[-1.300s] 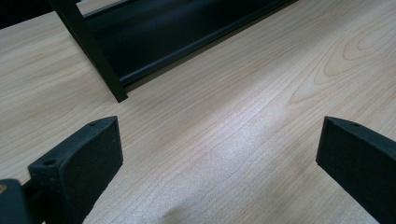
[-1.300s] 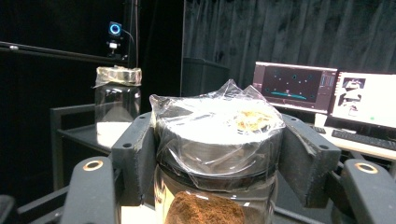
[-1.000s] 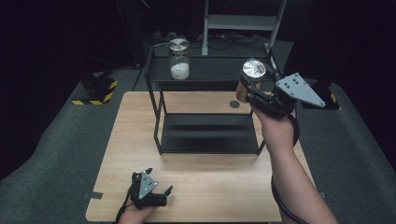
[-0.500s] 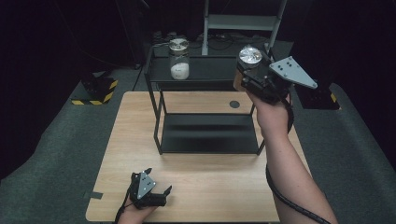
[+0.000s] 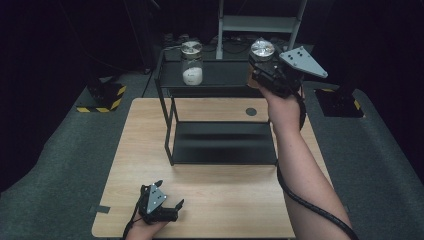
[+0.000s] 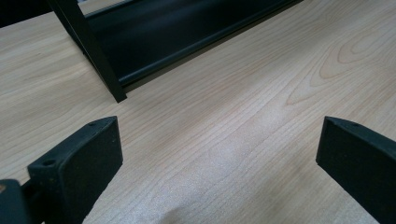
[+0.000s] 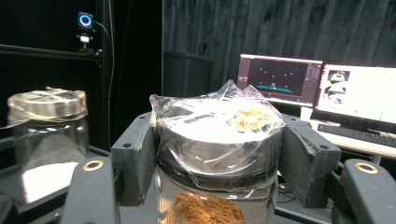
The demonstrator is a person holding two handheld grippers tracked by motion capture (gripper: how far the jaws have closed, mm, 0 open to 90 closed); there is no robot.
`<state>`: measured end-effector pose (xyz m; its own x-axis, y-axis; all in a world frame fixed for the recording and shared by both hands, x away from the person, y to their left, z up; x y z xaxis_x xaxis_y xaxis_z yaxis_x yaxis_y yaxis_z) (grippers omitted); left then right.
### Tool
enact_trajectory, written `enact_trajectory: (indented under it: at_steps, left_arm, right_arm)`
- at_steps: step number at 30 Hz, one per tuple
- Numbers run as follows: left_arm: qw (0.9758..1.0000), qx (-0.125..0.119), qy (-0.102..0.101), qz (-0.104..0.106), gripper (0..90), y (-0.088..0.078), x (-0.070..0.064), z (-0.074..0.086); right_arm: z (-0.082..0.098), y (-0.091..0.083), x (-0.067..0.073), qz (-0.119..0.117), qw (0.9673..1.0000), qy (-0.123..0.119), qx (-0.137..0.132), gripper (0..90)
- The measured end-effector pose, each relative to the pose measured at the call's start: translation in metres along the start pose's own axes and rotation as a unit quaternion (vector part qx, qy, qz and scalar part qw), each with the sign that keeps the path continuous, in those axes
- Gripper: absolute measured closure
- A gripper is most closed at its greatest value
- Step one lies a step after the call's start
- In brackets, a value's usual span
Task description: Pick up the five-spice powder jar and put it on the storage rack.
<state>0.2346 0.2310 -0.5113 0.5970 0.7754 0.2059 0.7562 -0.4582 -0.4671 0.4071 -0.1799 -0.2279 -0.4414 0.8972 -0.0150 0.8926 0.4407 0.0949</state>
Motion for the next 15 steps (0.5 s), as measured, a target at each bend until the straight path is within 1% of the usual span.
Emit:
enact_trajectory:
  at_steps: [9, 15]
  left_arm:
    - [1.0, -0.003, -0.003, 0.003, 0.8, -0.001, 0.001, 0.001]
    - [1.0, -0.005, -0.005, 0.004, 0.8, -0.001, 0.002, 0.001]
  right_arm:
    - [-0.001, 0.017, -0.004, 0.012, 0.9999, 0.008, 0.005, 34.0]
    - [0.002, 0.025, -0.007, 0.015, 0.9997, 0.02, 0.007, 34.0]
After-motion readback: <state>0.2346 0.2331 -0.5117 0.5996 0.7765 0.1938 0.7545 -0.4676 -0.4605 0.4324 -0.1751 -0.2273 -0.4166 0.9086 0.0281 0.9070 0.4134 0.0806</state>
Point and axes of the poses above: each handheld gripper's, and its own axes: y roughly forward along the jaws, z roughly out of its underside, x roughly to its left, the point moved 7 cm from there along y, roughly forward along the jaws, and after that the axes turned 5 degrees about y, right-handed, at the moved point
